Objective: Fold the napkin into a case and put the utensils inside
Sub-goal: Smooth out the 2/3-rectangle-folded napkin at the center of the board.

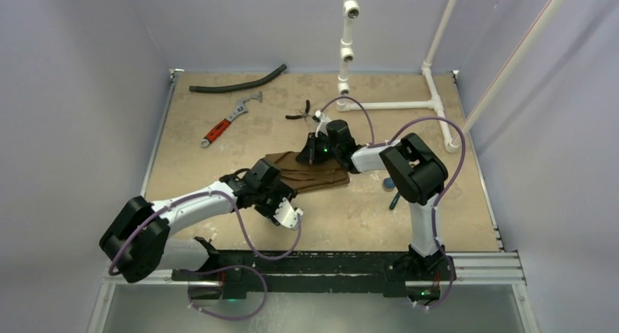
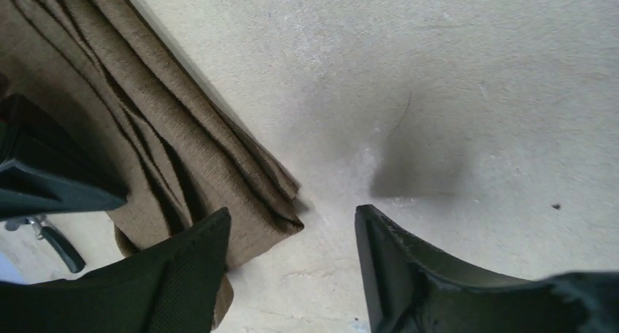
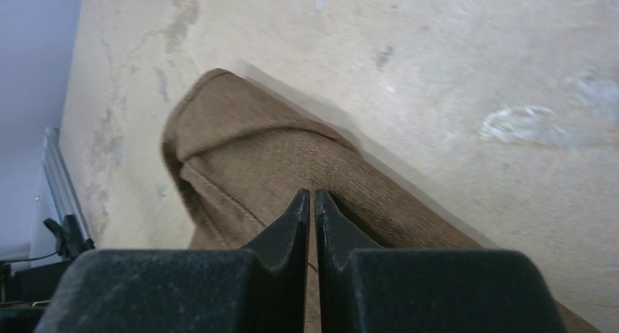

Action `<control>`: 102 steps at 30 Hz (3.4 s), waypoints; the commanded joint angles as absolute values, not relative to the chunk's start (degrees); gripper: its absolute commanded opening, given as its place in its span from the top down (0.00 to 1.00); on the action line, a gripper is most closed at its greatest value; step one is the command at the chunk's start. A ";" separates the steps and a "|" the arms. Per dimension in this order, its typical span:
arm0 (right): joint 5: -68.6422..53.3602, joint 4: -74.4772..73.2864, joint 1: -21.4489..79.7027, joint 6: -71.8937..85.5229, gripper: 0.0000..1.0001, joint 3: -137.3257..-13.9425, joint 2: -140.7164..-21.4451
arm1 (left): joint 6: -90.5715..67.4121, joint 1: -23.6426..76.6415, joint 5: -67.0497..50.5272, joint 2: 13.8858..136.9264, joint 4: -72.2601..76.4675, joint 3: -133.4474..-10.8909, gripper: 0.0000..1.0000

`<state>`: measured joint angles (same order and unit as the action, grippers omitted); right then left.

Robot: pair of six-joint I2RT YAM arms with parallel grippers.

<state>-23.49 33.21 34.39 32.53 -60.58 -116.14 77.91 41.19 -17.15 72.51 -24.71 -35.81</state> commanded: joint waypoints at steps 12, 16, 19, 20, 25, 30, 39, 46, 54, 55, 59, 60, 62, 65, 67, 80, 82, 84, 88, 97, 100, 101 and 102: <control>-19.46 39.09 32.96 34.72 0.93 -52.67 -114.61 | 70.67 41.67 -8.33 78.75 -13.22 -33.41 0.57; -18.20 43.05 33.04 37.43 0.94 -47.97 -112.94 | 71.89 41.83 -11.91 78.15 -15.94 -33.40 0.57; -18.10 45.22 33.26 38.86 0.94 -45.95 -112.69 | 74.31 42.27 -14.54 77.35 -16.95 -32.91 0.55; -18.11 45.50 33.38 39.24 0.94 -45.69 -112.79 | 75.32 42.49 -15.18 77.08 -17.04 -32.69 0.54; -17.70 46.48 34.25 40.66 0.94 -45.26 -113.45 | 78.16 44.13 -16.40 76.89 -15.24 -31.93 0.50; -17.32 46.75 34.45 40.89 0.93 -44.13 -112.97 | 79.28 44.76 -13.74 79.15 -12.91 -31.36 0.55; -19.04 46.62 34.44 39.44 0.94 -43.28 -112.86 | 79.55 44.76 -9.87 78.55 -10.88 -29.32 0.72; -19.58 44.77 34.46 36.50 0.93 -43.91 -112.64 | 74.77 44.73 -10.48 74.25 -10.66 -32.27 0.88; -22.99 49.19 34.50 31.74 0.83 -42.35 -109.28 | 71.82 44.57 -12.48 75.60 -15.90 -36.20 1.00; -24.43 51.56 34.46 30.88 0.79 -41.54 -108.47 | 71.70 44.54 -13.26 75.59 -16.94 -36.63 1.00; -26.52 62.45 34.45 26.00 0.63 -35.10 -103.57 | 70.90 43.56 -16.13 76.70 -21.74 -39.30 1.00; -27.48 64.80 34.45 24.50 0.61 -34.09 -102.96 | 70.64 43.07 -16.77 77.02 -22.59 -39.83 1.00; -28.32 70.88 34.73 20.86 0.56 -30.88 -101.65 | 70.18 42.53 -18.34 77.25 -24.28 -40.56 1.00; -26.38 80.41 35.22 16.29 0.45 -24.93 -98.60 | 70.62 42.37 -19.39 77.56 -26.59 -41.29 1.00; -25.28 81.17 35.24 14.90 0.42 -24.15 -97.89 | 71.80 42.36 -19.42 77.42 -28.18 -40.96 0.86; -26.73 75.25 36.10 20.03 0.47 -38.82 -106.42 | 78.04 42.53 -17.23 66.49 -20.08 -30.03 0.11; -27.15 75.38 36.86 20.99 0.49 -39.70 -108.10 | 79.45 42.78 -16.21 67.88 -19.30 -29.83 0.19; -27.56 76.09 37.67 22.14 0.52 -39.66 -109.58 | 79.92 42.87 -15.55 70.48 -19.01 -30.53 0.25; -27.88 76.76 38.46 24.35 0.59 -38.62 -111.54 | 80.38 42.81 -14.54 74.21 -15.58 -30.70 0.32; -27.42 80.58 39.68 28.19 0.68 -36.10 -115.73 | 83.80 43.28 -10.43 74.07 -10.42 -25.82 0.48; -27.15 81.09 39.95 29.25 0.69 -35.85 -117.26 | 81.05 44.19 -8.61 72.31 -5.80 -24.12 0.53; -26.86 80.77 39.98 29.76 0.69 -35.69 -117.45 | 80.42 44.22 -8.59 71.95 -5.23 -24.11 0.52; -26.97 80.40 39.99 30.23 0.69 -35.87 -117.77 | 80.22 44.33 -8.49 71.93 -4.96 -24.16 0.52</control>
